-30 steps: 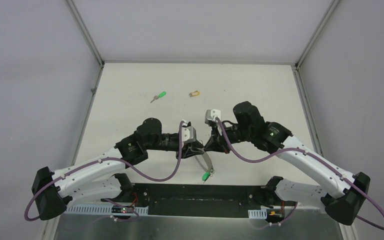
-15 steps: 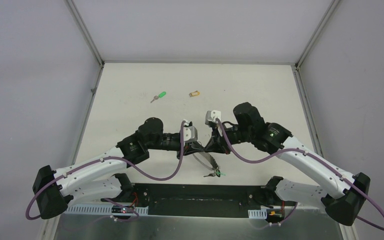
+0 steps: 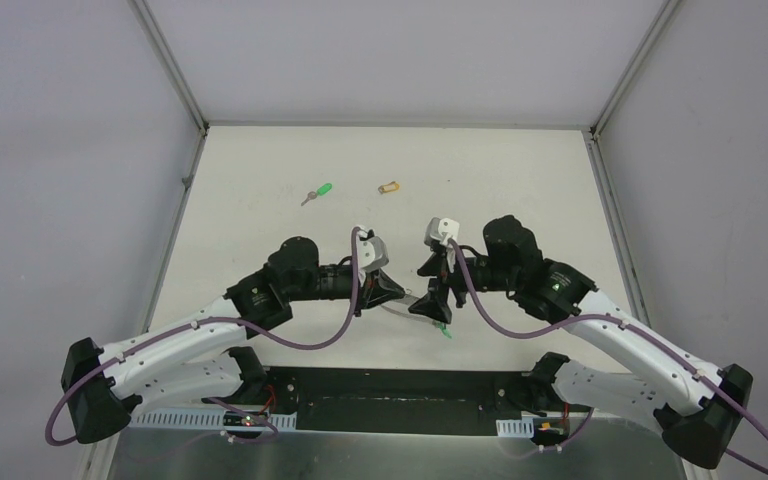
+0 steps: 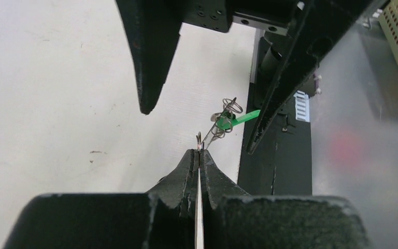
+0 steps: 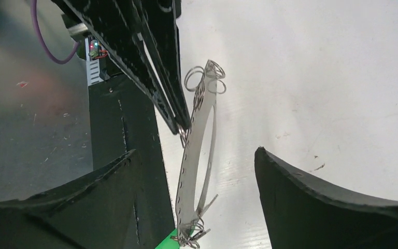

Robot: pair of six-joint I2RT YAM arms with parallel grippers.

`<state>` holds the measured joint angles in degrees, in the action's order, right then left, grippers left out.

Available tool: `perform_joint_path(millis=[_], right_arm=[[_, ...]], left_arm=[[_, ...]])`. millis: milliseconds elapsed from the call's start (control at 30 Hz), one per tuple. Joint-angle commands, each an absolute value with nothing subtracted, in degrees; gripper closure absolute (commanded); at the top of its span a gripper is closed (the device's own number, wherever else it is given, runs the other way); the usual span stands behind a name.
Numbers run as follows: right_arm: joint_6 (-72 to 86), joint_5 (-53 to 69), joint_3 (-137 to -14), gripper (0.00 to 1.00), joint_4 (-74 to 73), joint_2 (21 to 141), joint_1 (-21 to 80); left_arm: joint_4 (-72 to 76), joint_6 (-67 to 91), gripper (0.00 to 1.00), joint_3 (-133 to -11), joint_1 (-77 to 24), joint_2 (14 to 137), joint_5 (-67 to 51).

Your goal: Put the keys on the keyring

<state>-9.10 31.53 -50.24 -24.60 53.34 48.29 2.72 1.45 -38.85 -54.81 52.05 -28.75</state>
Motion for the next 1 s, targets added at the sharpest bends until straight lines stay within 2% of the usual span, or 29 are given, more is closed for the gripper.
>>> perform_joint_path(millis=[0,67,167,300,367,467,600,700,767,900,967], right_arm=[[-5.52,29.52,-48.99,0.19,-20.57,52.98,48.44],[-5.46,28.96,-48.72,0.23,-20.95,53.66,48.43],[-5.78,28.57,-48.47,0.34,-21.06,54.72,48.43],[-5.94,28.0,-48.73,0.56,-21.01,55.69,48.43],[-6.1,27.47,-48.77,0.61,-21.07,55.89,48.41],[-6.68,27.82,-48.95,0.6,-21.26,56.25,48.42],[-6.87,29.01,-48.78,0.44,-20.69,56.76,48.43],[-7.16,29.27,-48.91,0.43,-20.16,57.43,48.48],[-7.3,29.39,-49.23,0.52,-19.83,57.79,48.43],[-7.41,29.39,-50.05,0.85,-19.81,58.31,48.45],[-7.27,29.27,-50.33,0.97,-20.07,58.18,48.44]], left_arm=[[4.17,9.78,1.0,-39.75,-55.25,50.12,-22.09],[3.64,11.07,1.0,-40.1,-55.23,50.23,-21.6],[1.99,12.03,1.0,-41.18,-55.22,50.61,-20.85],[0.37,12.91,1.0,-42.29,-55.21,50.5,-19.77],[0.27,13.18,1.0,-42.67,-55.2,50.3,-19.42],[0.27,13.93,1.0,-43.14,-55.26,49.72,-18.82],[-1.03,15.86,1.0,-43.87,-55.26,49.53,-17.41],[-1.68,17.1,1.0,-44.39,-55.2,49.92,-17.05],[-2.37,17.49,1.0,-44.78,-55.24,50.21,-16.97],[-4.09,17.37,1.0,-45.49,-55.23,50.4,-16.56],[-4.72,17.23,1.0,-45.75,-55.23,50.26,-16.31]])
